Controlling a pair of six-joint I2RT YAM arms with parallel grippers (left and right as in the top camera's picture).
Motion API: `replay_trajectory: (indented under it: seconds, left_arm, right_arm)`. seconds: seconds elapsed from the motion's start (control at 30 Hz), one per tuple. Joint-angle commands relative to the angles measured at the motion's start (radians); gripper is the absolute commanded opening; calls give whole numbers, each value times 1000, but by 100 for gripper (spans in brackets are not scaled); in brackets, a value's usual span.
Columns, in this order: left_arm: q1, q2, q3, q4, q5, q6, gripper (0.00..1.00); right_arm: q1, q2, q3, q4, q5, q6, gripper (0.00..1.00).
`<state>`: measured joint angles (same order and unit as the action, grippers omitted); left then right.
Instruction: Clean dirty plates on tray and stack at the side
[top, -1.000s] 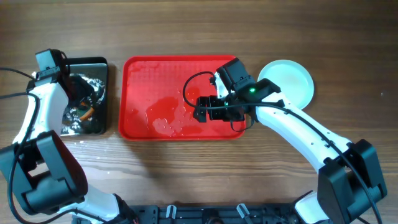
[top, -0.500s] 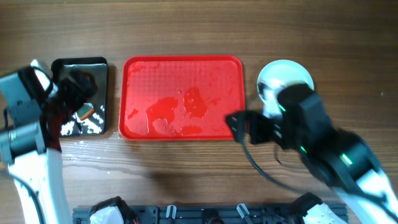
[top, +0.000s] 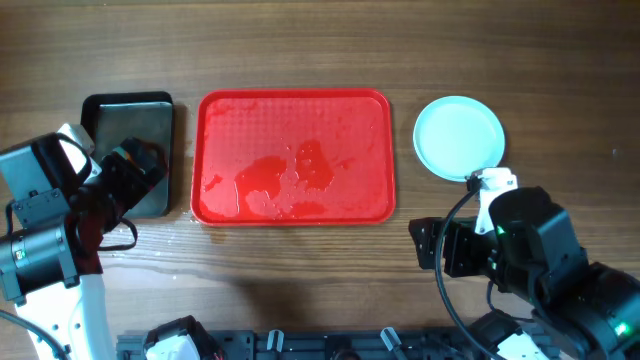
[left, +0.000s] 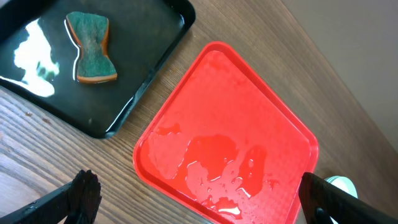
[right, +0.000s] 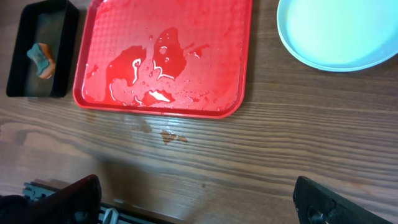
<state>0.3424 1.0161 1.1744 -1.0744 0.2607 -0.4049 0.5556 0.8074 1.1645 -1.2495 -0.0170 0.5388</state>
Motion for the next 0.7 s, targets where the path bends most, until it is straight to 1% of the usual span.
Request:
replay_trajectory:
  seconds: [0.0,0.13,0.17,0.23,0.27,0.37,0.4,0.43,0.5,0.67]
  left_arm:
    - [2,-2,-2,-1,19,5,100]
    - [2,-2,-2,-1,19,5,100]
    - [2,-2,-2,-1,19,5,100]
    - [2,-2,-2,-1,19,5,100]
    - [2,-2,-2,-1,19,5,100]
    - [2,-2,-2,-1,19,5,100]
    - [2,-2,-2,-1,19,5,100]
    - [2,-2,-2,-1,19,5,100]
    - [2,-2,-2,-1,19,5,100]
    - [2,-2,-2,-1,19,5,100]
  right_arm:
    - [2,17,-12,2,29,14,100]
    - [2,31,-14,0,67,-18,100]
    - [-31,5,-36,11,93,-24,100]
    - [-96,-37,-90,80,83,-56,100]
    - [-134,-64,-126,141,60,-97,100]
    - [-289,-196,-320,447,-127,-308,100]
    - [-330,-241,-384,530,-170,-348,100]
    - [-375,-294,-454,607,-194,-359,100]
    - [-444,-396,-581,710,-195,-352,100]
    - [-529,-571,-798,890,-190,-353,100]
